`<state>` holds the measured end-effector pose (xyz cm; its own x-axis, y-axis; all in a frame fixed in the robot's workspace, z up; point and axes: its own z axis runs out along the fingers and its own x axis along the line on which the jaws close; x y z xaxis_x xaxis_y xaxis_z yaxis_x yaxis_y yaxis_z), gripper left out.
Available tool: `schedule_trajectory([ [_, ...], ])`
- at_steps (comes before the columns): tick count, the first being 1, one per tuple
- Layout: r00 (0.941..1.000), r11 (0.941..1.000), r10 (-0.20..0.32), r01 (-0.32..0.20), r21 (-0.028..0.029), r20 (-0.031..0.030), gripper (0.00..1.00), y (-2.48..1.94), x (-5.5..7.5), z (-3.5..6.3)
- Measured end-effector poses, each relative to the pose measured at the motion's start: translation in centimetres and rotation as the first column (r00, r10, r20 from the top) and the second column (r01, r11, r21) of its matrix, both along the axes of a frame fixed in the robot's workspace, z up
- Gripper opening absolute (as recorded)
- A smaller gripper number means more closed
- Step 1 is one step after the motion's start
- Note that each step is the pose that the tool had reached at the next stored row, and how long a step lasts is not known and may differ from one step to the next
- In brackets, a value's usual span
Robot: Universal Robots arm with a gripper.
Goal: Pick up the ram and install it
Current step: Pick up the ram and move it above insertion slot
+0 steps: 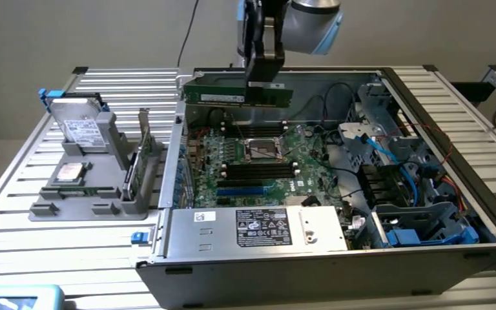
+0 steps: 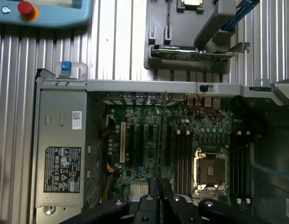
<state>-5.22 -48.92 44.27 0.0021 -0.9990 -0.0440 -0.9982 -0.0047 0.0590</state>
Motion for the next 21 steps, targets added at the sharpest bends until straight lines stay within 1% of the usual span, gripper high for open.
schedule_trajectory([
  [3,1.0,1.0,0.0,0.0,0.0036,-0.0001,0.14,0.01,1.2,-0.4],
  [5,1.0,1.0,0.0,0.0,0.0077,-0.0001,0.14,0.02,1.5,-0.6],
  [6,1.0,1.0,0.0,0.0,0.0083,0.0001,0.14,0.09,1.5,-0.72],
  [10,1.0,1.0,0.0,0.0,0.0085,0.0005,0.14,0.74,2.0,-1.23],
  [16,1.0,1.0,0.0,0.0,0.0085,0.0005,0.14,1.64,3.6,-2.24],
  [17,1.0,1.0,0.0,0.0,0.0086,0.0005,0.14,1.75,3.7,-2.34],
  [21,1.0,1.0,0.0,0.0,0.0086,0.0006,0.14,2.58,3.8,-2.69],
])
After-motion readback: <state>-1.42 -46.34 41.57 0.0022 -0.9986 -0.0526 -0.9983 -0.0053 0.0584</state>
